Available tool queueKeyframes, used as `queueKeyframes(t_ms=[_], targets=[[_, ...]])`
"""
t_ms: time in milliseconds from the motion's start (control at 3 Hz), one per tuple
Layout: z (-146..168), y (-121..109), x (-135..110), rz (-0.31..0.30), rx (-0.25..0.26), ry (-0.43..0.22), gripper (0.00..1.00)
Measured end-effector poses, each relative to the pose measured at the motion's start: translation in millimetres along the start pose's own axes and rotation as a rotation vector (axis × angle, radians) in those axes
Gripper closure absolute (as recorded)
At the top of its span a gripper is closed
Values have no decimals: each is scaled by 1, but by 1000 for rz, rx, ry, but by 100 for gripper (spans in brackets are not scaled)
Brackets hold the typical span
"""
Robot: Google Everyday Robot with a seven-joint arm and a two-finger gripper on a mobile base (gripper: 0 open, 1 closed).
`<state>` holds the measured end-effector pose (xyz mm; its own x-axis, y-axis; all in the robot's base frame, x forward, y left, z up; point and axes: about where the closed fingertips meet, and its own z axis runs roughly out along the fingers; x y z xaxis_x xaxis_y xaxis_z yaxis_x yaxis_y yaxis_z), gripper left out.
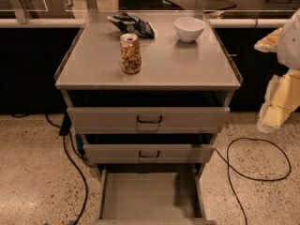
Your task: Place orange can into bottom drawer
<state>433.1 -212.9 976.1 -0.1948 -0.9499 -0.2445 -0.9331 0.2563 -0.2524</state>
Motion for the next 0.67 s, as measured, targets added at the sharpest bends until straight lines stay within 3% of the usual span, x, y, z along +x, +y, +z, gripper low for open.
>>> queueKeyframes(t_ms=[333,667], targets=[[16,2,-10,-3,-24,-43,0],[49,-1,-36,-34,-49,-87,0]])
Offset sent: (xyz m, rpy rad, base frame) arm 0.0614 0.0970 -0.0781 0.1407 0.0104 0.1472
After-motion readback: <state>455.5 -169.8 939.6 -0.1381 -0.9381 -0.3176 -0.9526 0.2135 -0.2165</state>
